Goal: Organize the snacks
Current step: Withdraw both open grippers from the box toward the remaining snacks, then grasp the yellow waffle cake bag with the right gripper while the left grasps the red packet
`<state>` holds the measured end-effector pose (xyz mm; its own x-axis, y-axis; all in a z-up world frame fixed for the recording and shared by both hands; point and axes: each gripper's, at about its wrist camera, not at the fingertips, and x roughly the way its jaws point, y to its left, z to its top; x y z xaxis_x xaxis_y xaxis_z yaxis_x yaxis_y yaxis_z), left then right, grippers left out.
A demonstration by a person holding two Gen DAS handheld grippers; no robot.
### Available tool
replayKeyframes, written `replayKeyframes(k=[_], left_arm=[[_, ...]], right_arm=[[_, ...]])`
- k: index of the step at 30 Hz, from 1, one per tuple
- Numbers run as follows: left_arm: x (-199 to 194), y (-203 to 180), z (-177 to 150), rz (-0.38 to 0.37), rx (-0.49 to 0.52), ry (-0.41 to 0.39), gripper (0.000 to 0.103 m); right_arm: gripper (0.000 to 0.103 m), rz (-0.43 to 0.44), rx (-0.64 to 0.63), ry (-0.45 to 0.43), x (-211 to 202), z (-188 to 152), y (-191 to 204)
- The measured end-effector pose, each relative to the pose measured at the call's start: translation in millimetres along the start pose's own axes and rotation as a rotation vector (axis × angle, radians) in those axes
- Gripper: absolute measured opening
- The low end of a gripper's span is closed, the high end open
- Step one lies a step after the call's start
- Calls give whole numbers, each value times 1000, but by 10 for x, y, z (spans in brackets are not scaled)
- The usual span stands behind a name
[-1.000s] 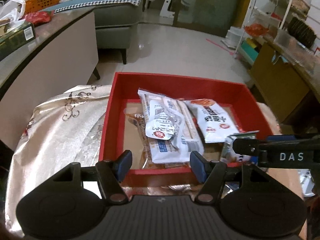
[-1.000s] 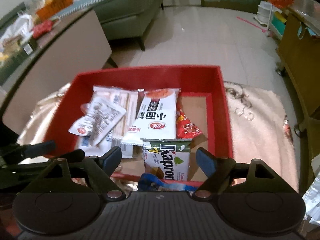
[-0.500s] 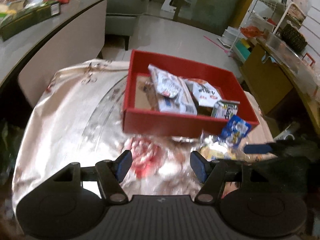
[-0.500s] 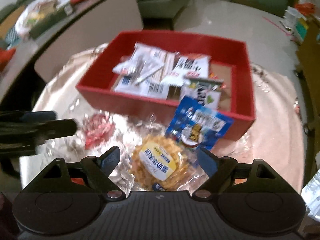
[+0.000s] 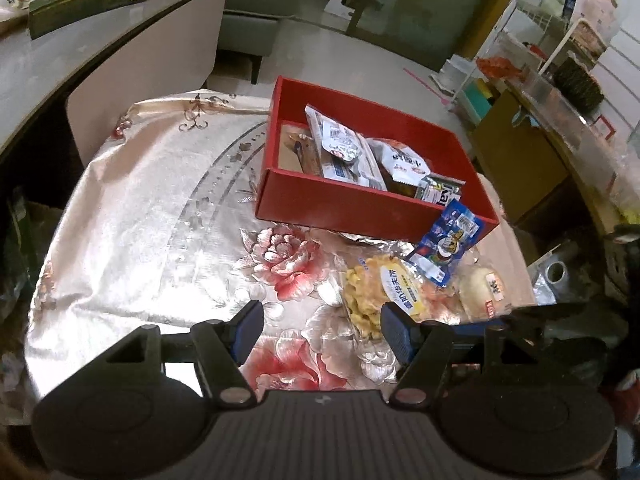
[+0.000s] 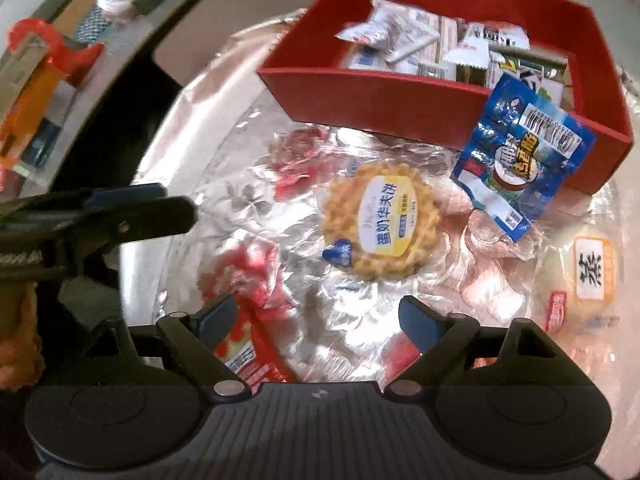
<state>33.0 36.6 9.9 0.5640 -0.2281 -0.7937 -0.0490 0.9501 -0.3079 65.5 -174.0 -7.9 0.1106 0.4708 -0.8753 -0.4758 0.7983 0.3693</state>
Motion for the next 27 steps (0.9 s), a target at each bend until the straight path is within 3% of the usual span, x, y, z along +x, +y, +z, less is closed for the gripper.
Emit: replayKeyframes(k=[5,12,14,16,19,24,27], left_arm=[[20,35,-8,14,-13,7,58],[67,104,-2,28,-35,26,58],[108,123,-6,41,-34,40,58],[114,148,-6,3,-43,51,58],[100,150,-22,-4,-44,57,58],[103,90,-185,-3,-24,100,59],[113,43,-414,-45,-45,161,60]], right_arm=[[96,-197,82,-91,21,206,-92],[97,-189,81,-51,330,458,3],[99,-216,52,-29,422,478,58],[100,-228,54,-7,501,475,23],[101,-305,21,29,653,422,-24],[86,-328,-74,33,623,345,113],[83,-313,-76,39,521,245,75]])
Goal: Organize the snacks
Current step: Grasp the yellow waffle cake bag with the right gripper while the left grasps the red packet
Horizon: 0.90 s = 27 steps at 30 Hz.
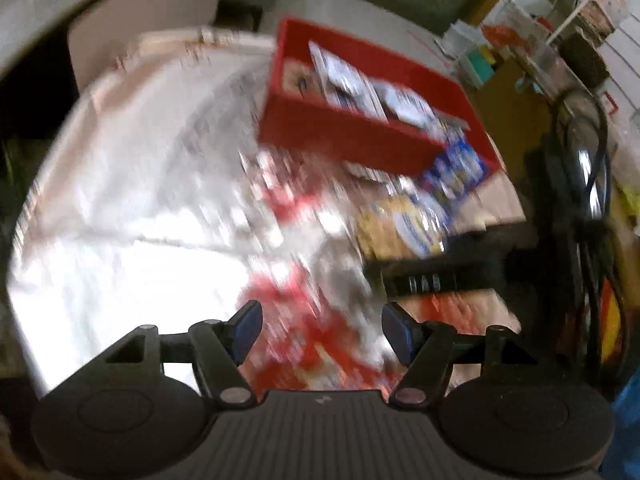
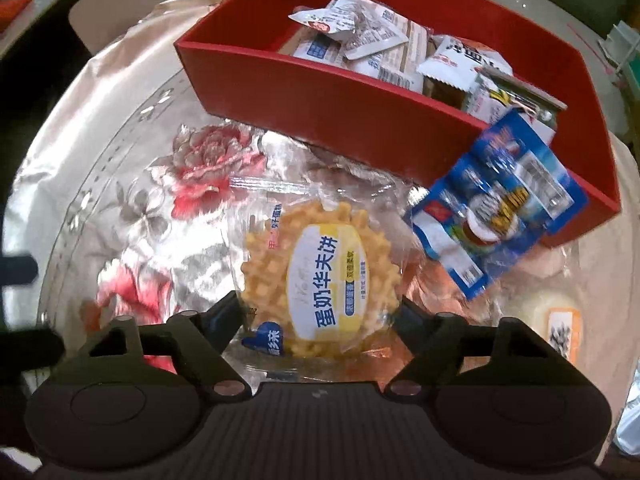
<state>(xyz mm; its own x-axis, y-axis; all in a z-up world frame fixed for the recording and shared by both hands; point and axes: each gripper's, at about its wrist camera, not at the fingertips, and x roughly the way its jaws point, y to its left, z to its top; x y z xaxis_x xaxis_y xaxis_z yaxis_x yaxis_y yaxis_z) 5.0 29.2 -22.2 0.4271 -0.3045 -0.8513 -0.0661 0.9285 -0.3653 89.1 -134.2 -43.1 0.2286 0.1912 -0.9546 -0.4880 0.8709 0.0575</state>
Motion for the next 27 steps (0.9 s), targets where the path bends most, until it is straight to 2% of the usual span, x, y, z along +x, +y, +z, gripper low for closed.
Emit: replayKeyframes(k=[5,8,11,13,15,16,19,21,24,27], left_arm=[[196,-129,-408,-107,-73,143,61],[402,-221,-513,-120,-123,203,61],[525,-286,-519,-91,-157,198,61],[529,-310,-459,-86,-170,166,61],[530,-318,-361,-49,-169,115,61],[538,-313,-306,-25,-173,91,61],[604,-278,-165,-22,-222,78,61],[519,-281,-122,4,-215,62,61],[323,-317,-275,-6,-194,78,61],[409,-328,-532,-8,-209,131,61]], right_arm=[[83,18,0,-32,-197,-212,-141],[83,51,34,-92,-426,-322,-291],[83,74,94,-160,-671,-442,-520],[83,89,145,-208,-829,-509,-706],[83,95,187,-253,-962,-578,-875],[83,98,207,-268,-1026,-610,-948],[84,98,258,-303,-1124,-679,-1133],[84,96,280,-309,-1119,-673,-1214],[84,100,302,-316,-1155,-713,-1287],[84,106,310,-327,-1199,-732,-1332]])
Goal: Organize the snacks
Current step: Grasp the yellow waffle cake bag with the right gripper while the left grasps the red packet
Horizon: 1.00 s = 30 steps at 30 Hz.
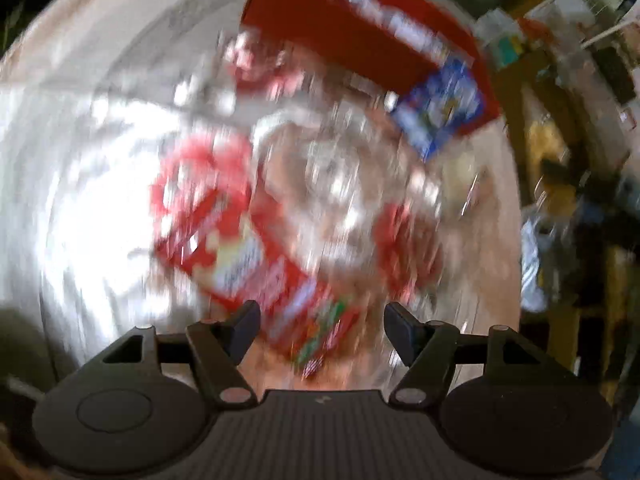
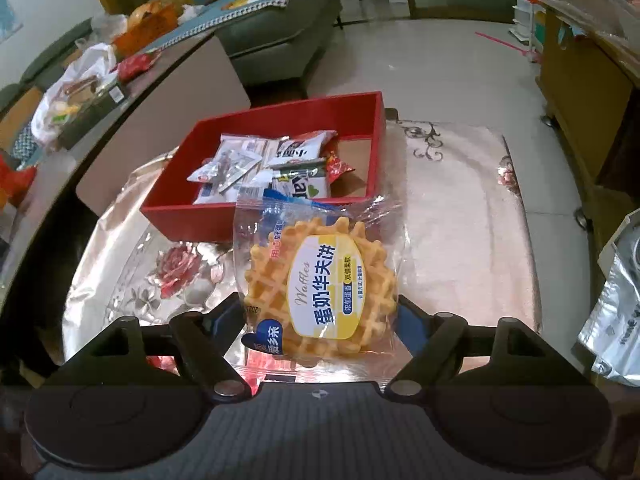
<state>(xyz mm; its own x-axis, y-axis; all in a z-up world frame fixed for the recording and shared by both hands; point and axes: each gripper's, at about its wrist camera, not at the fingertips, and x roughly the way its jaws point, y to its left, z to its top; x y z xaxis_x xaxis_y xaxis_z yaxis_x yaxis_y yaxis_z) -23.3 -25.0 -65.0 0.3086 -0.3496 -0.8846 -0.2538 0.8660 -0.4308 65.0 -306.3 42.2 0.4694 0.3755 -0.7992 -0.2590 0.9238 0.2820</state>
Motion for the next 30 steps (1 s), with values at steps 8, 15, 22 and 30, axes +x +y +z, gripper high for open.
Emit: replayKeyframes(k=[8,15,22,30], left_arm=[[267,-47,83,-14,-89,-18,65],[382,-261,380,65,-31,-108,68],[245,-270,462,70,57,-115,68],[174,-613,776,141,600,-110,74]], right_arm=[[84,-1,47,-46,-148,-2,-163],[84,8,41,-50,-137,24,-145],[84,5,-1,13,28,-30,-31],[89,-21,65,61,-14,-329,-351]])
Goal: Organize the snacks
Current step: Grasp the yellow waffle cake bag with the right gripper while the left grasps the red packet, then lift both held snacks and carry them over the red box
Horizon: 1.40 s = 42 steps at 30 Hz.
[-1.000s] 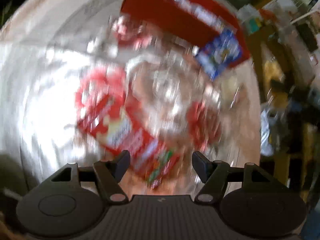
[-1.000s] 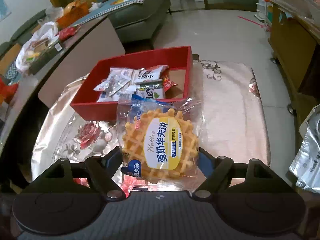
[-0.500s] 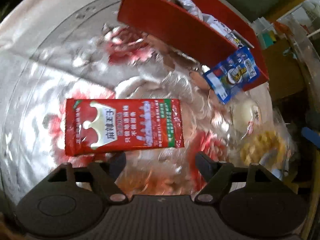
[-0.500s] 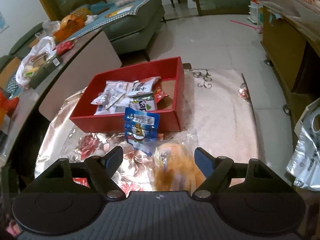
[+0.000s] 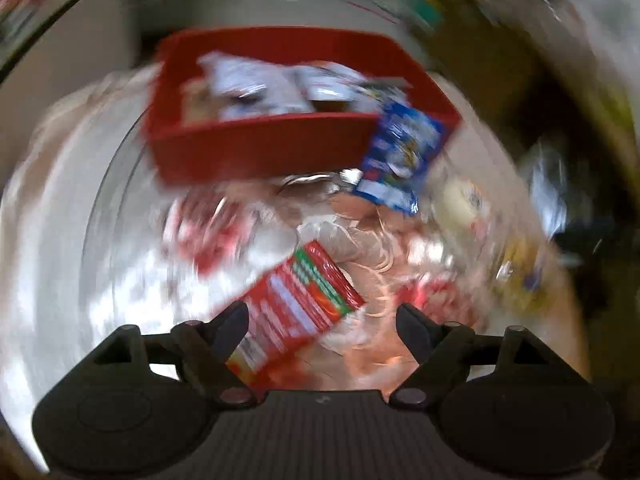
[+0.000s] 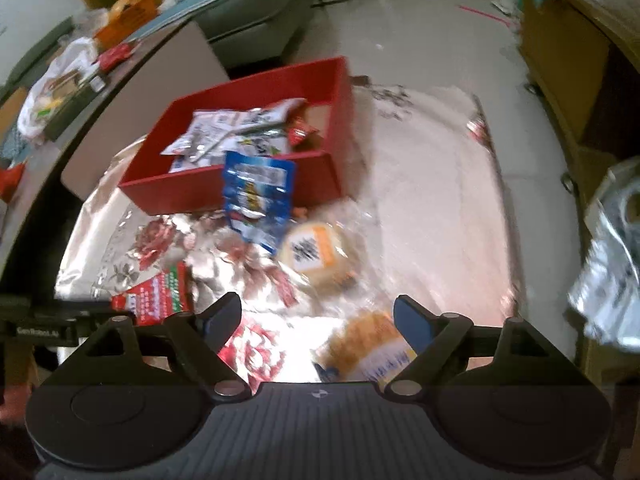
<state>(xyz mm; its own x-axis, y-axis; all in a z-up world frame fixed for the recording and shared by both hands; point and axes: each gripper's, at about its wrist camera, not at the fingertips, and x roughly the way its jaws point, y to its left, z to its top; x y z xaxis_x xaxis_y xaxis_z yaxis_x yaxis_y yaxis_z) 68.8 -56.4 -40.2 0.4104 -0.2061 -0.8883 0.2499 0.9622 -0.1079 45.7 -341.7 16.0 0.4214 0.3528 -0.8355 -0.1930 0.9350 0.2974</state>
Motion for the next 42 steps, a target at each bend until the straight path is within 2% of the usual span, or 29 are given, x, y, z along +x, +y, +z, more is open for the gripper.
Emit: replayKeyframes(k=[3,5,9,10,12,14,16,18,21,23,30,32,34,35,38,39,42], left_arm=[[182,-144,77,48,233,30,74],[281,-214,79,60,348,54,74],[455,-234,-14,24,458,118,75],[525,-236,-51,26,471,132,82],[539,-199,-118,37,467,83,87],[545,-111,-111,12,395,94,84],[513,-85,-140,12,338,88,73],[443,-151,-220,16,335,72,58],[385,-244,-358,23,308,74,57],[354,-289,-425,27,305,82,57],[332,-226,-398,47,192,60,57],[366,-258,-387,66,220,49,62],[376,-295,-389,91,255,34,71],[381,-287,-381,94,258,34,73],[367,-218,-344,64,215,47,65],[348,-220,-343,61,212,47,55],[306,-248,-384,58,191,57,52]], right_arm=[[90,-13,54,13,-37,-148,-141],[91,-24,99,29,-41,-260,-225],[93,-27,158,55,7,-375,-317],[93,-30,179,67,48,-390,-353],[94,-45,212,91,136,-383,-398],[94,-58,250,102,221,-360,-435],[98,-75,279,112,308,-327,-446],[101,-108,278,125,407,-285,-420],[102,-144,273,144,534,-263,-341],[103,-170,222,175,626,-275,-249],[103,-251,166,178,670,-334,-114],[103,-302,122,179,718,-364,-14],[103,-349,67,183,766,-390,72],[103,-356,62,162,759,-420,94],[103,-340,60,152,719,-458,63],[103,-337,58,159,704,-464,70],[97,-346,22,167,675,-497,165]])
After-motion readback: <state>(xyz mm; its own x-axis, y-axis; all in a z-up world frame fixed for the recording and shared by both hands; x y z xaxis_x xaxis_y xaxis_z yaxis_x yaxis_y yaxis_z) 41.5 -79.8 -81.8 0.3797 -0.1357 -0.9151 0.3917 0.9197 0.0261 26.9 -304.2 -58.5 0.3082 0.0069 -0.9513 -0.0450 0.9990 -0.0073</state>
